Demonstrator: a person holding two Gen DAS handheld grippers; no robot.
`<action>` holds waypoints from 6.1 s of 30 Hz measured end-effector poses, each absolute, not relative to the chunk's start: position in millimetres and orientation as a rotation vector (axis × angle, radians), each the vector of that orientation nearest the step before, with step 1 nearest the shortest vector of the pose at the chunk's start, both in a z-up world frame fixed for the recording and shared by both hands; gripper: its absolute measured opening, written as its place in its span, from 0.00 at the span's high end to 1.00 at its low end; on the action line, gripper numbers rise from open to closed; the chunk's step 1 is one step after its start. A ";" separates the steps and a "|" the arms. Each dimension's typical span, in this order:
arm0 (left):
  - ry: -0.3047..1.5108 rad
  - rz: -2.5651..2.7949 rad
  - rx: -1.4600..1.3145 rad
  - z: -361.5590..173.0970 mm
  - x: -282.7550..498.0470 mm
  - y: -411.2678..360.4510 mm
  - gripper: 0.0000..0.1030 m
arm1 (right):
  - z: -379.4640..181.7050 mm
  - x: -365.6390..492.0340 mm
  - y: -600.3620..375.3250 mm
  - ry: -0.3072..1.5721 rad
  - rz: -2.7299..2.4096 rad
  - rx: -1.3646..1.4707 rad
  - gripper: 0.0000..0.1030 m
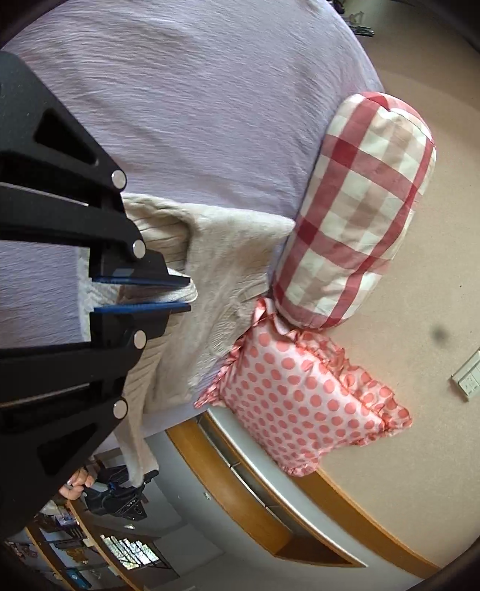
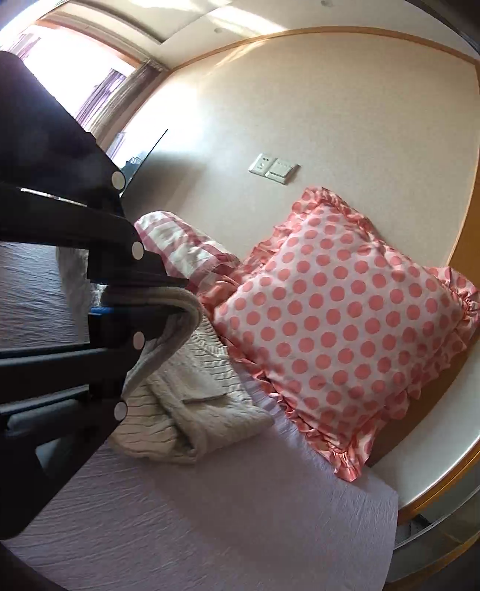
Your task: Fold small clothes
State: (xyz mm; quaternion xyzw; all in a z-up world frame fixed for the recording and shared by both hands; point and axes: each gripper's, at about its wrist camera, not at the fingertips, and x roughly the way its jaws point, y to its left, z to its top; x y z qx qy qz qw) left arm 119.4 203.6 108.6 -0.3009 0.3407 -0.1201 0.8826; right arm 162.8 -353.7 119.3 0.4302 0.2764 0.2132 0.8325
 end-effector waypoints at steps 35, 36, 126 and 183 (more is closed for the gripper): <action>0.942 -0.063 -0.505 34.6 235.8 199.3 0.45 | 39.8 274.2 -304.0 0.824 0.323 0.696 0.20; 0.933 -0.059 -0.531 35.6 230.3 206.2 0.44 | 44.3 268.7 -307.3 0.783 0.348 0.705 0.18; 0.985 -0.549 -0.513 60.0 272.0 10.8 0.34 | 74.5 230.7 -354.4 0.895 0.263 0.571 0.04; 0.948 -0.205 0.089 48.3 121.3 51.6 0.05 | 60.9 153.5 -154.1 1.061 0.356 0.068 0.01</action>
